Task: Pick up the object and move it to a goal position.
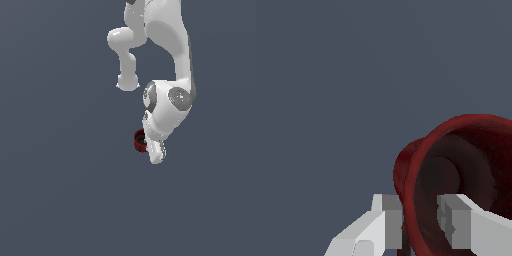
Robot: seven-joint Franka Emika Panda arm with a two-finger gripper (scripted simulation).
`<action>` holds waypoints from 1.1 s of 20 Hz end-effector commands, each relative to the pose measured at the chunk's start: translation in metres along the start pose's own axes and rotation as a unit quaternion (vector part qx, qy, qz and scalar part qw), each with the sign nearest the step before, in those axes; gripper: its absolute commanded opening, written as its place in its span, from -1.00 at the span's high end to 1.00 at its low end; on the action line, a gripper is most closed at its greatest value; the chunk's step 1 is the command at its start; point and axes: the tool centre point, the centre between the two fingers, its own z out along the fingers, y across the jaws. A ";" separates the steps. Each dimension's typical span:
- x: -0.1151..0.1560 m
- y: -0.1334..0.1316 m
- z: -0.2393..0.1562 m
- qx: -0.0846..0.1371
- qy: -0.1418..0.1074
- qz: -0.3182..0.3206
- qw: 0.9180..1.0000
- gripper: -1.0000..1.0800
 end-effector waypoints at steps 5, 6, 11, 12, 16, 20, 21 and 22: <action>-0.002 0.023 -0.052 0.002 -0.001 0.000 1.000 1.00; -0.003 0.028 -0.062 0.002 -0.001 0.000 1.000 1.00; -0.005 0.052 -0.114 0.002 -0.001 0.000 1.000 1.00; -0.005 0.057 -0.125 0.002 -0.001 0.000 1.000 1.00; -0.006 0.075 -0.166 0.002 0.000 0.000 1.000 1.00; -0.008 0.090 -0.201 0.002 0.000 0.001 1.000 1.00; -0.008 0.094 -0.209 0.002 0.000 0.001 1.000 1.00; -0.009 0.097 -0.216 0.002 0.000 0.001 1.000 1.00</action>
